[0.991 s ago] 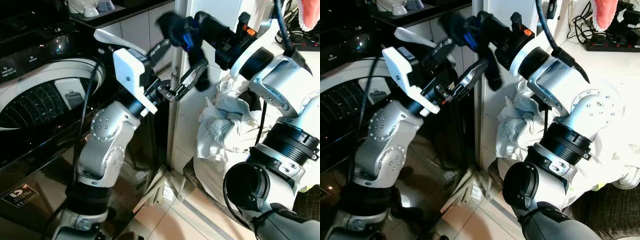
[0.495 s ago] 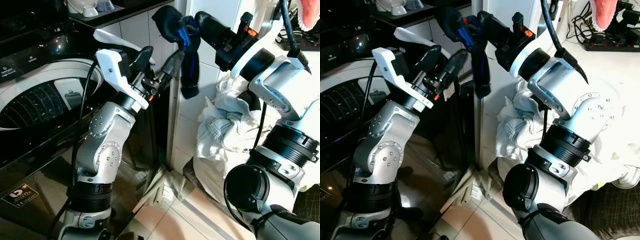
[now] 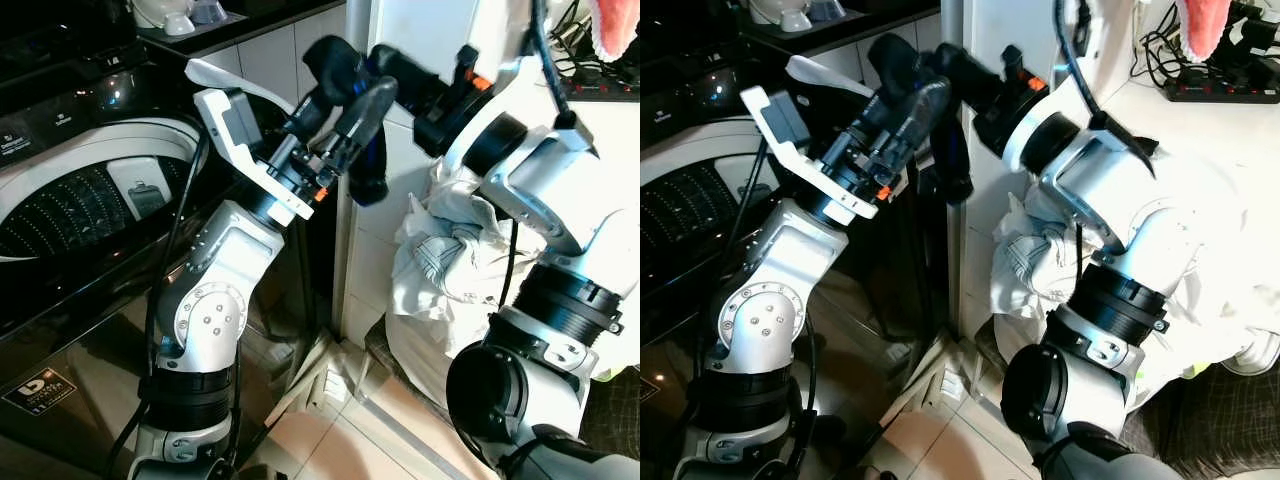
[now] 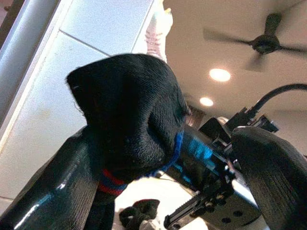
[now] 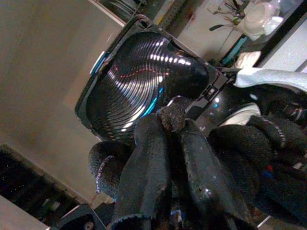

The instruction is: Clothes washing

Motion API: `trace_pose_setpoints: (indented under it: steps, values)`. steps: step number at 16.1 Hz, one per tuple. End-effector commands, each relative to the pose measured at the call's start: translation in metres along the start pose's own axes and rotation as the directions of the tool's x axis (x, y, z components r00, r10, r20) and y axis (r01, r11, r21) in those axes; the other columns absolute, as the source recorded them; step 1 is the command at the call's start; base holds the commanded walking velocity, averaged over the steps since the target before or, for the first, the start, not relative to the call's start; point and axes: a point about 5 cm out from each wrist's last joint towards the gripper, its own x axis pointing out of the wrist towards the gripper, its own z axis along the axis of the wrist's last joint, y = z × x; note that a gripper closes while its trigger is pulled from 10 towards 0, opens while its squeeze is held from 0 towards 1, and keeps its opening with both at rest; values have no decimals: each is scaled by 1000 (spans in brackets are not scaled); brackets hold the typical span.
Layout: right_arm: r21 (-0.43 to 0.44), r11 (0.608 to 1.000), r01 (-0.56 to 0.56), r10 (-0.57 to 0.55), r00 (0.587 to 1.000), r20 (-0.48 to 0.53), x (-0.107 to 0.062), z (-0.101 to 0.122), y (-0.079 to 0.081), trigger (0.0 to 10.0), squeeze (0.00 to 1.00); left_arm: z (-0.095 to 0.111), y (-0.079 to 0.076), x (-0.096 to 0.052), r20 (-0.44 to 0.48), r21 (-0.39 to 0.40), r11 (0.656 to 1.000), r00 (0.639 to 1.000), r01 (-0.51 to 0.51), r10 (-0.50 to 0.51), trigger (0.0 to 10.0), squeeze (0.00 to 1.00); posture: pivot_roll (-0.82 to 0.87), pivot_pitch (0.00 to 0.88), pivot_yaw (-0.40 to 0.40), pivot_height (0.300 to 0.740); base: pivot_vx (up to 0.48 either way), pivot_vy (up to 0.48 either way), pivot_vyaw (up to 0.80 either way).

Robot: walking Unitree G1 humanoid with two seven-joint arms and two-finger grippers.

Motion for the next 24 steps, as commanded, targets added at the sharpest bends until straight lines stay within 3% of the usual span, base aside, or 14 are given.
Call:
trace_pose_setpoints:
  steps: [1, 3, 4, 5, 8, 9, 10, 11, 24]
  values:
    - [-7, 999, -31, 31, 999, -18, 3, -5, 7, 0, 0, -3, 1, 1, -22, 23, 1000, 1000, -18, 19, 10000, 1000, -90, 0, 39, 740, 0, 0, 0]
    - [1, 999, -48, 48, 999, -21, 5, -7, 10, 0, 0, -4, 8, 0, -29, 40, 997, 997, -72, 74, 10000, 1000, -89, 0, 38, 740, 0, 0, 0]
    - [5, 999, -53, 53, 998, -21, 5, -7, 11, 0, 0, -4, 13, 0, -26, 56, 992, 993, -111, 112, 10000, 902, -89, 0, 38, 740, 0, 0, 0]
    - [8, 999, -54, 54, 998, -21, 5, -8, 11, 0, 0, -2, 18, 0, -12, 63, 987, 989, -147, 148, 10000, 0, -87, 0, 36, 740, 0, 0, 0]
    - [11, 999, -49, 50, 999, -19, 5, -8, 11, 0, 0, 4, 20, 1, 31, 64, 984, 986, -165, 163, 10000, 0, -87, 0, 35, 740, 0, 0, 0]
    - [13, 999, -48, 48, 999, -19, 5, -8, 11, 0, 0, 4, 20, 1, 30, 67, 985, 987, -157, 156, 7725, 0, -86, 0, 35, 740, 0, 0, 0]
    - [13, 999, -46, 46, 999, -19, 5, -7, 11, 0, 0, 4, 19, 1, 38, 68, 986, 988, -153, 151, 4431, 0, -86, 0, 35, 740, 0, 0, 0]
    - [14, 999, -44, 44, 999, -19, 5, -7, 11, 0, 0, 4, 18, 2, 44, 60, 988, 989, -143, 141, 0, 0, -86, 0, 35, 740, 0, 0, 0]
    - [24, 999, -41, 41, 999, -25, 4, -9, 10, 0, 0, 3, 14, 3, 49, 32, 995, 994, -99, 98, 0, 0, -89, 0, 36, 740, 0, 0, 0]
